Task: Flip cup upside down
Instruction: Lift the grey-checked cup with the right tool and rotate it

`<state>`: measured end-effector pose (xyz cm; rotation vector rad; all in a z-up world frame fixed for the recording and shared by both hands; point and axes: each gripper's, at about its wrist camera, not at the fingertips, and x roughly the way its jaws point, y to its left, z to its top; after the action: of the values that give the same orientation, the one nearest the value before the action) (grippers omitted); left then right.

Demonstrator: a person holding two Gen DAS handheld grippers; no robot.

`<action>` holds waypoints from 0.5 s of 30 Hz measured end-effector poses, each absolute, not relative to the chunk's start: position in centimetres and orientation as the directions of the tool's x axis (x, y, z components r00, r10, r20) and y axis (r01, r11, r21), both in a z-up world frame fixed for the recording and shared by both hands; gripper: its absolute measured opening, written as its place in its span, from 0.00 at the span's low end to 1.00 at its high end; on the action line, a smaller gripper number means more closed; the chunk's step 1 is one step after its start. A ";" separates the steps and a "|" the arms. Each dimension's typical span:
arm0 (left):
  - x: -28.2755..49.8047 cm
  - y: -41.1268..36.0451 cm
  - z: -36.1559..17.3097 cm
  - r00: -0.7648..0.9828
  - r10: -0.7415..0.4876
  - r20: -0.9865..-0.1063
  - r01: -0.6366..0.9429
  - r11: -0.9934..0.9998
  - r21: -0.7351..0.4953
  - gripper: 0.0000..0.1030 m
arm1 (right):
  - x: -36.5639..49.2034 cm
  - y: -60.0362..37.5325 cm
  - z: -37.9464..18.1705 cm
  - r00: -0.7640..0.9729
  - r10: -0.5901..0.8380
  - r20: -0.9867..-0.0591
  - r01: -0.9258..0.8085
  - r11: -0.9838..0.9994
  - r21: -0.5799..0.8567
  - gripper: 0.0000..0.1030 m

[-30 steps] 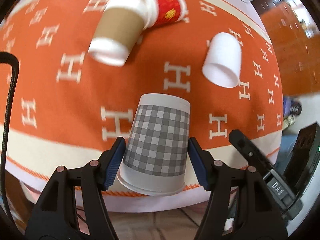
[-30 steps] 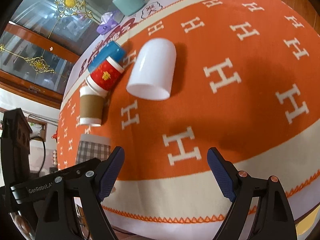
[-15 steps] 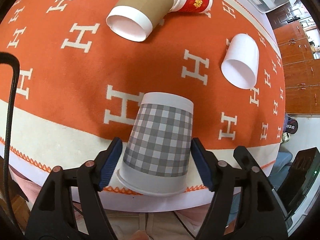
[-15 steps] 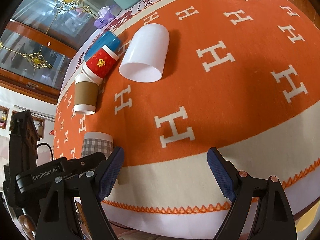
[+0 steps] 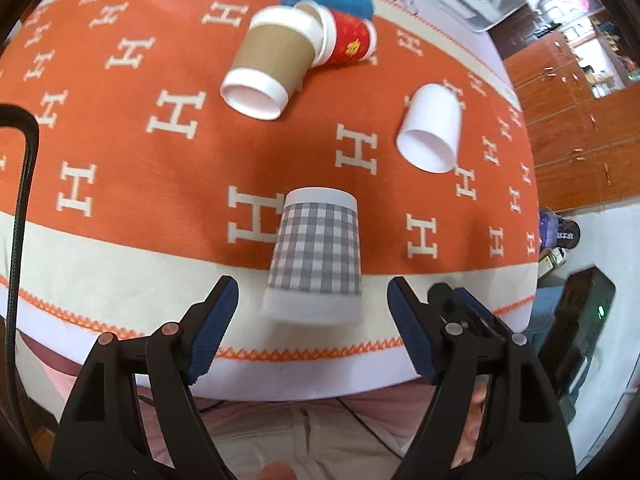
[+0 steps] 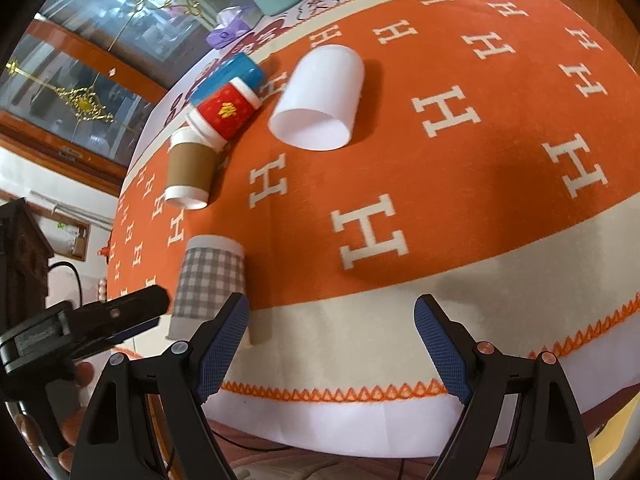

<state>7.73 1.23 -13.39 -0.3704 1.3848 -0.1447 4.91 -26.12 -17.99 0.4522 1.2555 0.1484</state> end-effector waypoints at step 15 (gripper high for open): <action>1.8 7.3 -11.0 0.423 -0.190 -0.886 -0.044 0.972 -0.229 0.65 | 7.6 -21.4 -17.8 0.156 0.550 -0.820 0.061 0.824 0.564 0.84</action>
<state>1.82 7.29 -11.00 -0.2307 1.1328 -0.0923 7.61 -21.40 -17.77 0.5382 1.3861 0.3758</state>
